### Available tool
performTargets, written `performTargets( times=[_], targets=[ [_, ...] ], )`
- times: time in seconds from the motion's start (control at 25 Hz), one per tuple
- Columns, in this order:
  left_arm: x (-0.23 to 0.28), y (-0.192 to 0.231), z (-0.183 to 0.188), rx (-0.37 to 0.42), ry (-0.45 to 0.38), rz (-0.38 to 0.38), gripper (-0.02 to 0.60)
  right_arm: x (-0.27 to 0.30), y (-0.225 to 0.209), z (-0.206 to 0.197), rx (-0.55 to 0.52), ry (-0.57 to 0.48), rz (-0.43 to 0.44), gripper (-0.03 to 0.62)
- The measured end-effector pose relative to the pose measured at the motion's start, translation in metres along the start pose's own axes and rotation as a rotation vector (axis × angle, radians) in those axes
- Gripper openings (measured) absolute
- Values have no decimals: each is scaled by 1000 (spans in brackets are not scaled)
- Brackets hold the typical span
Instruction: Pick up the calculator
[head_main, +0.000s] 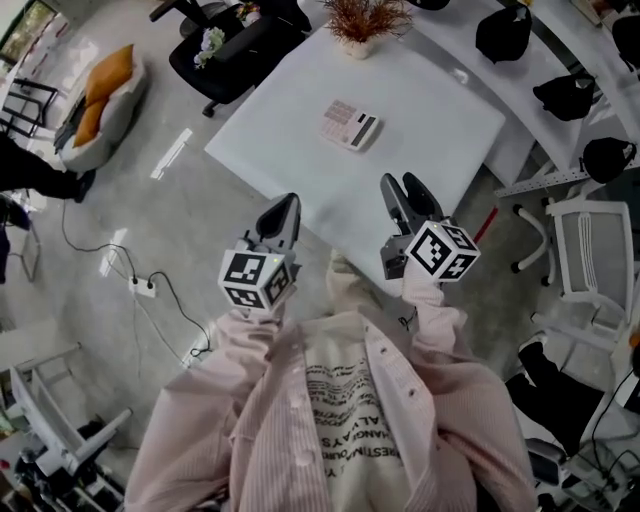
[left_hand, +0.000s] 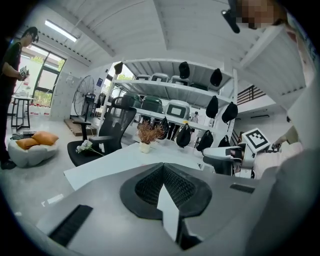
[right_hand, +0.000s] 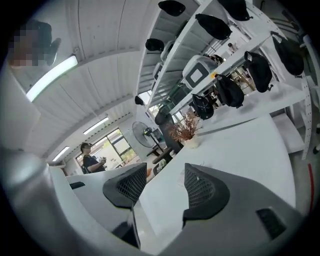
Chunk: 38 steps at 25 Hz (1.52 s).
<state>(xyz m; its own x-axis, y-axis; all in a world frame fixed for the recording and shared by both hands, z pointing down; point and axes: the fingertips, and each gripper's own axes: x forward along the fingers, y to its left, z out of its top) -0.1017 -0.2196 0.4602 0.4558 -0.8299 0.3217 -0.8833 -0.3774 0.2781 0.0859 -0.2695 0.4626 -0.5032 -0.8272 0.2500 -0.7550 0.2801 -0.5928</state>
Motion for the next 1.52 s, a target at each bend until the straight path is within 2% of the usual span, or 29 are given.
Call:
performTargets(
  times=[0.44,0.64,0.88,1.12,1.52],
  targets=[
    [63,13,7,-20,40,-2,2,56,-41,7,76,63,-6,205],
    [85,19,1,-15,73,-19,2,77,-57,0,96,95,-17,205],
    [108,41,-10,-35,99,1,2,112,-74,-14,129,122,-40,204],
    [126,61,-33,-95,144,8,2,136,-88,-36,170,147,-102,204],
    [149,78,-55,-117,206,-22,2,167,-111,-68,220,215,-190,204]
  ],
)
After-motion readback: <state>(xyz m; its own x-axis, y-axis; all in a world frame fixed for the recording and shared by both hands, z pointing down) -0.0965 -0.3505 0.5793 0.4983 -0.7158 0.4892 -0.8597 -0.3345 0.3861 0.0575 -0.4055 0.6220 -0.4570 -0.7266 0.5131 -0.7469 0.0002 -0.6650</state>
